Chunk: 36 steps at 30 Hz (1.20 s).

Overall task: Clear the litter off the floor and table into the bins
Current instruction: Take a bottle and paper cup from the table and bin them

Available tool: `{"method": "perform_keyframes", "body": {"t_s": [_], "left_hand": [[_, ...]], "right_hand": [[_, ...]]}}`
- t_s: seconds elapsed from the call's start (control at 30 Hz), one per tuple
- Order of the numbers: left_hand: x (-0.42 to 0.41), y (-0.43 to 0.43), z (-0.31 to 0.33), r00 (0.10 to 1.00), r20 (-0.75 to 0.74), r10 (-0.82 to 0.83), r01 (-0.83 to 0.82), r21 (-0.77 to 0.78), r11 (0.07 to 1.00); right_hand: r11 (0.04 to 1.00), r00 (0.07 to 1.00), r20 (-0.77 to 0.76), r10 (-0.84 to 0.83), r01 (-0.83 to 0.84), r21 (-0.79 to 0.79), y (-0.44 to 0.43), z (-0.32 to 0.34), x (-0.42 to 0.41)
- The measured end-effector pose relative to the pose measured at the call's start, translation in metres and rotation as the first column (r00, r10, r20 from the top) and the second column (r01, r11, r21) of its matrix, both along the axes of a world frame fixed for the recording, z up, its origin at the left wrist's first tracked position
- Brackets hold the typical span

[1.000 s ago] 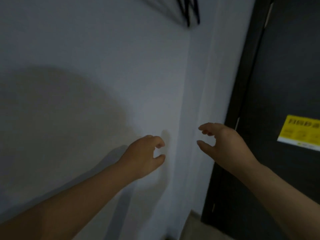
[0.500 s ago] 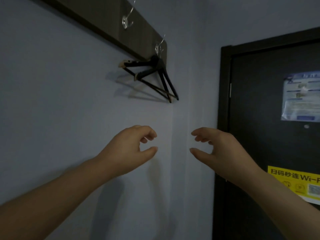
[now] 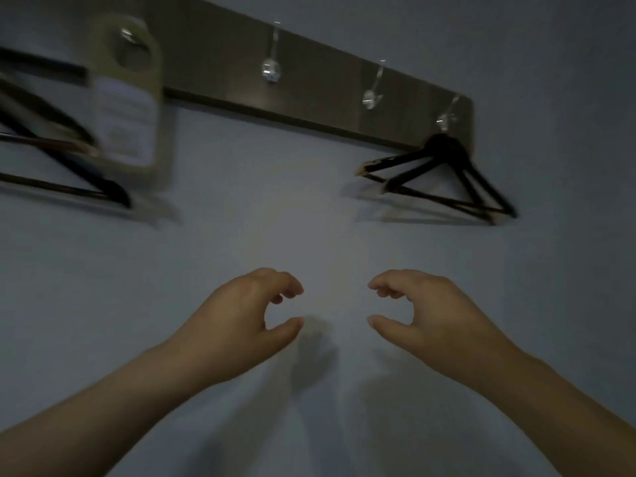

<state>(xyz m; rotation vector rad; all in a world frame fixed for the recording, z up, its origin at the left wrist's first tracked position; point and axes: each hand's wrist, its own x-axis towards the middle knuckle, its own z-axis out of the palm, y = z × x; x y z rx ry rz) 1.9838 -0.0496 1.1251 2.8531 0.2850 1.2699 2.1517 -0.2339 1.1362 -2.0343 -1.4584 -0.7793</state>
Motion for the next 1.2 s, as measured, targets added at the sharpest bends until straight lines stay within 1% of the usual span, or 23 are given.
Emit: {"method": "perform_keyframes", "body": {"t_s": [0.07,0.17,0.23,0.33,0.43,0.6,0.73,0.8,0.9,1.07,1.13,1.2], "left_hand": [[-0.041,0.010,0.001,0.991,-0.014,0.131,-0.132,-0.002,0.991],[-0.109,0.017,0.005,0.953,-0.007,0.302,-0.303,-0.011,0.953],[-0.156,0.017,0.007,0.918,0.004,0.396,-0.396,-0.009,0.918],[-0.231,0.008,0.008,0.843,0.008,0.538,-0.538,0.019,0.842],[-0.315,-0.006,0.008,0.744,0.008,0.668,-0.668,0.020,0.743],[-0.463,-0.048,0.004,0.515,-0.014,0.857,-0.857,0.012,0.515],[-0.564,-0.094,-0.011,0.341,-0.038,0.939,-0.940,-0.019,0.341],[-0.607,-0.119,-0.017,0.266,-0.041,0.963,-0.963,-0.050,0.264],[-0.661,-0.152,-0.022,0.131,-0.061,0.990,-0.990,-0.052,0.128],[-0.723,-0.179,-0.036,-0.043,-0.094,0.995,-0.998,-0.044,-0.047],[-0.743,-0.179,-0.044,-0.091,-0.115,0.989,-0.994,-0.049,-0.097],[-0.761,-0.173,-0.050,-0.118,-0.122,0.986,-0.990,-0.064,-0.127]], "right_hand": [[0.993,0.993,0.004,0.117,-0.117,-0.011,0.027,-0.001,-0.022],[0.960,0.960,0.007,0.279,-0.279,-0.017,0.064,-0.001,-0.065],[0.927,0.927,0.027,0.375,-0.374,-0.028,0.088,0.002,-0.099],[0.861,0.860,0.036,0.508,-0.507,-0.043,0.122,0.007,-0.162],[0.762,0.761,0.038,0.647,-0.646,-0.038,0.152,0.007,-0.239],[0.539,0.540,0.002,0.842,-0.841,-0.052,0.181,0.001,-0.391],[0.338,0.341,-0.020,0.940,-0.938,-0.080,0.181,-0.008,-0.513],[0.251,0.254,-0.018,0.967,-0.963,-0.095,0.177,-0.012,-0.568],[0.121,0.124,-0.019,0.992,-0.984,-0.130,0.170,-0.018,-0.639],[-0.035,-0.034,-0.009,0.999,-0.985,-0.168,0.172,-0.028,-0.724],[-0.093,-0.095,0.004,0.995,-0.979,-0.184,0.179,-0.032,-0.752],[-0.132,-0.138,0.019,0.990,-0.972,-0.195,0.191,-0.036,-0.777]]}}
